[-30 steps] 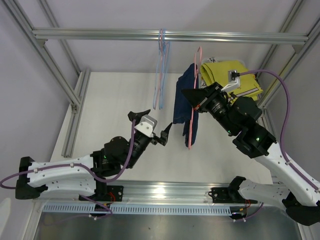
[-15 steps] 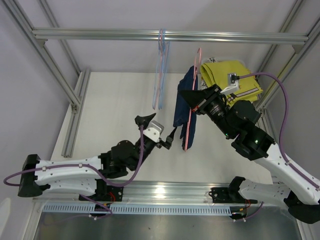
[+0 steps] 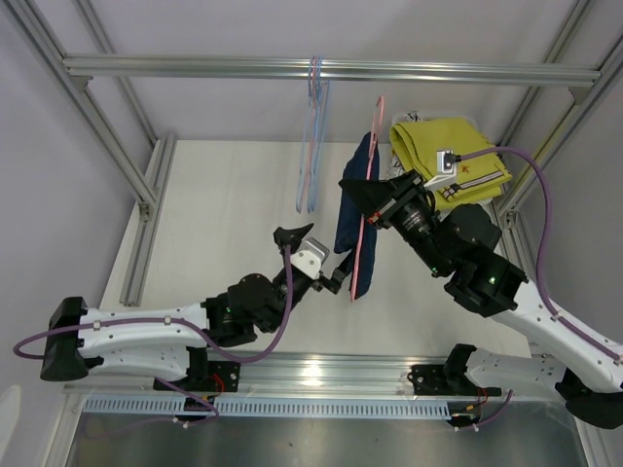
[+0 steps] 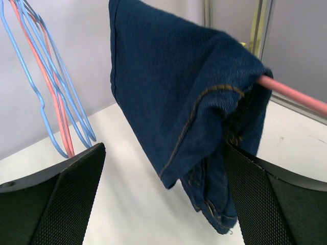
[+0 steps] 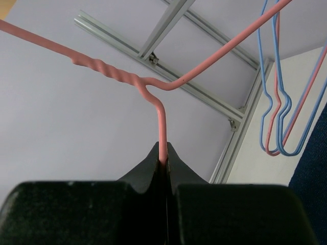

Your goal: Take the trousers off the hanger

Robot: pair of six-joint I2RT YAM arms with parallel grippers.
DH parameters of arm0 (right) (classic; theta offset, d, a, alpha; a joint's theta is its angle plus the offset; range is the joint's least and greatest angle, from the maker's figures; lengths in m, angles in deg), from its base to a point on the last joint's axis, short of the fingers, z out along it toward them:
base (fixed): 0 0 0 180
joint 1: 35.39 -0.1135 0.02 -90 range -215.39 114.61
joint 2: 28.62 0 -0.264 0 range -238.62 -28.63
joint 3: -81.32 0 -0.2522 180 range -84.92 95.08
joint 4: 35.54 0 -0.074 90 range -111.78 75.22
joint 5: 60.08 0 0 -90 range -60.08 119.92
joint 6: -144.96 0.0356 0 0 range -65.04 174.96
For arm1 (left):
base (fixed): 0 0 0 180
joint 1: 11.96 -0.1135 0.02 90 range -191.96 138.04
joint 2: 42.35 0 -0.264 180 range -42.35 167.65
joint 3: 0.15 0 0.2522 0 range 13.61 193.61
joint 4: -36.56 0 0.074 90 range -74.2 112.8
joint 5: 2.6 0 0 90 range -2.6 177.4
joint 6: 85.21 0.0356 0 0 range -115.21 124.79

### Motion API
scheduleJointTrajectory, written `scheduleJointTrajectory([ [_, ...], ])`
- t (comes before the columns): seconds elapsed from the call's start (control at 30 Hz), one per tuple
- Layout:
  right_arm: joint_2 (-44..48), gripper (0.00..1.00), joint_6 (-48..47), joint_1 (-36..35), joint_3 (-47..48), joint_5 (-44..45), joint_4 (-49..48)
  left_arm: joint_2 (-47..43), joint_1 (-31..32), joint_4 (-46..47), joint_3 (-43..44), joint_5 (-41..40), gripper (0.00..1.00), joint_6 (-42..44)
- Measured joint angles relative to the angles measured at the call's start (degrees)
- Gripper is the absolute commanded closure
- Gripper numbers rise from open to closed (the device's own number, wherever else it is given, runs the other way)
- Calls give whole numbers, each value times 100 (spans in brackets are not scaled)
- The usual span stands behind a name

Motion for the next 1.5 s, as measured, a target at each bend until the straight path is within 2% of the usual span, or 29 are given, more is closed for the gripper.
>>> scheduleJointTrajectory([
  [0.7, -87, 100, -35, -1449, -387, 925, -828, 57, 9, 337, -4, -85, 3, 68],
  [0.8, -85, 100, -81, -1661, -387, 1093, -905, 57, 11, 332, -4, -94, 7, 72],
  [1.0, -72, 100, -179, -1908, -387, 1360, -946, 59, 42, 291, -4, -94, 22, 116],
  [1.27, 13, 100, -223, -2026, -387, 1539, -870, 61, 160, 199, -2, -87, 33, 173],
  [1.4, 13, 100, -212, -2129, -387, 1556, -866, 107, 166, 181, 2, -85, 49, 249],
  [1.5, 13, 100, -162, -2240, -387, 1585, -861, 146, 173, 157, 7, -87, 57, 278],
])
